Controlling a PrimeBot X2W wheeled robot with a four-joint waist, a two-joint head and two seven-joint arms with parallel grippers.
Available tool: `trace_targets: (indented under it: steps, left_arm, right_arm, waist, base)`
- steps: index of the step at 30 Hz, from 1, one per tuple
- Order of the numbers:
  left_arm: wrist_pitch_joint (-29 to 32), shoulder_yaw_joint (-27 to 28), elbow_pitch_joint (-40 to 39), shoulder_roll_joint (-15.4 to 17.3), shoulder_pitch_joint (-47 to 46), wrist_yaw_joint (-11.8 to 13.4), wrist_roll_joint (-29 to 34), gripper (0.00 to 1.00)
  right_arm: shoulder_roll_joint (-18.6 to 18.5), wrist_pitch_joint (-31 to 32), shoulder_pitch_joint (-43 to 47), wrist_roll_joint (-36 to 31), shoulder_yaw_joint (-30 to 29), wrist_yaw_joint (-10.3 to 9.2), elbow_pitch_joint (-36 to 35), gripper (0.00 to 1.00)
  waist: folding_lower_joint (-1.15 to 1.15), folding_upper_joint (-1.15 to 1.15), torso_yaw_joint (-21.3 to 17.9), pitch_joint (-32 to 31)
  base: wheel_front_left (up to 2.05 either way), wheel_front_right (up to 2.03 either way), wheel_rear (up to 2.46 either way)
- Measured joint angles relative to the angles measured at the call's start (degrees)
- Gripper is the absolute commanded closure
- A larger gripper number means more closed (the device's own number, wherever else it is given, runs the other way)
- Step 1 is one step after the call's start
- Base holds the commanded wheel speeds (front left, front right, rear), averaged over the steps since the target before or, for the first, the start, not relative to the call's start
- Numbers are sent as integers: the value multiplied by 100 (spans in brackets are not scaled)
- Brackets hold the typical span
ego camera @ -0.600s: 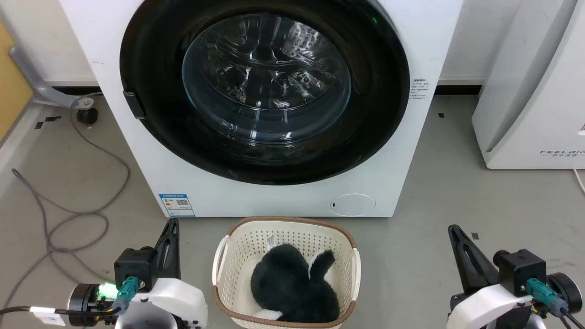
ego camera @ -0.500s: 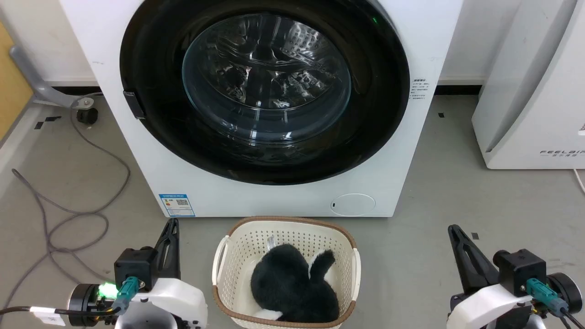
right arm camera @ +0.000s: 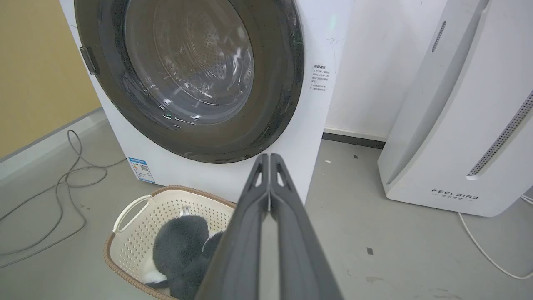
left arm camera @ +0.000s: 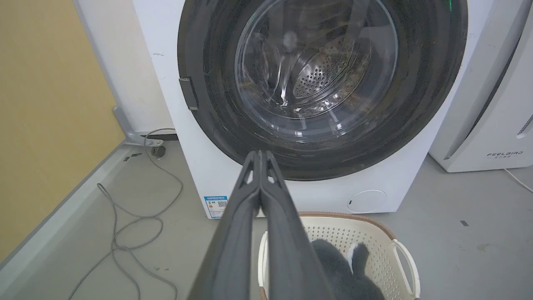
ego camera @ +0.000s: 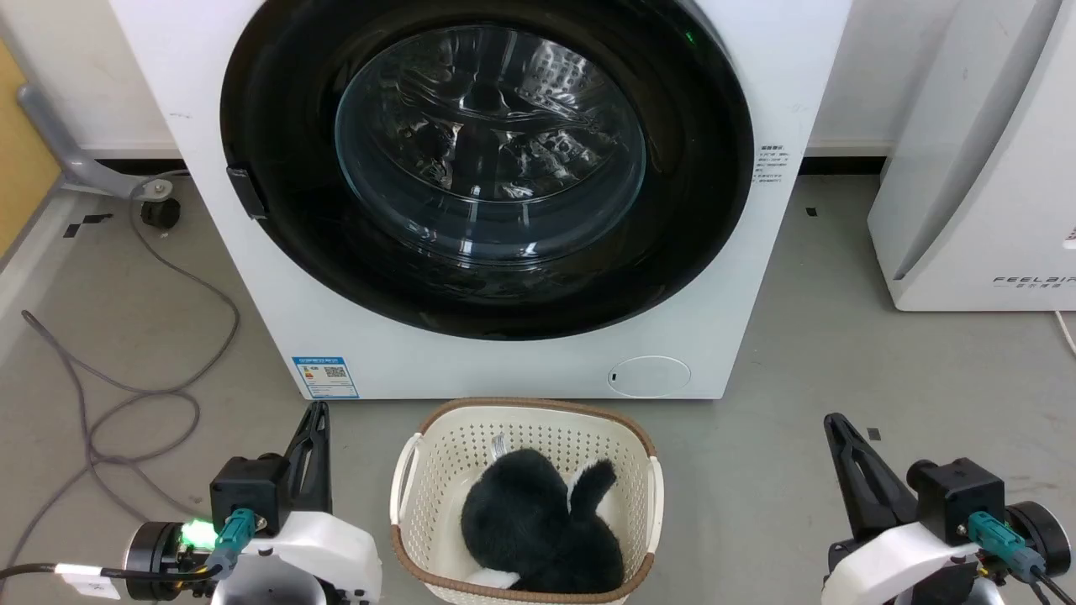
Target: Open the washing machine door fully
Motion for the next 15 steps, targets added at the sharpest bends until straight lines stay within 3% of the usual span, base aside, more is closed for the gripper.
trace_targets:
  steps: [3, 4, 15]
  left_arm:
    - [0, 0, 0, 0, 0, 0, 0, 100]
    - [-1, 3, 3, 0, -2, 4, 0, 0]
    - [-59, -27, 12, -1, -2, 67, -2, 0]
  right_arm:
    - [0, 0, 0, 0, 1, 0, 0, 100]
    - [0, 0, 2, 3, 3, 0, 0, 0]
    - [0, -58, 3, 73, -60, -1, -11, 0]
  waist:
    - [0, 0, 0, 0]
    - [0, 0, 0, 0]
    - [0, 0, 1, 7]
  base:
    - [0, 0, 0]
    - [0, 0, 0]
    - [0, 0, 0]
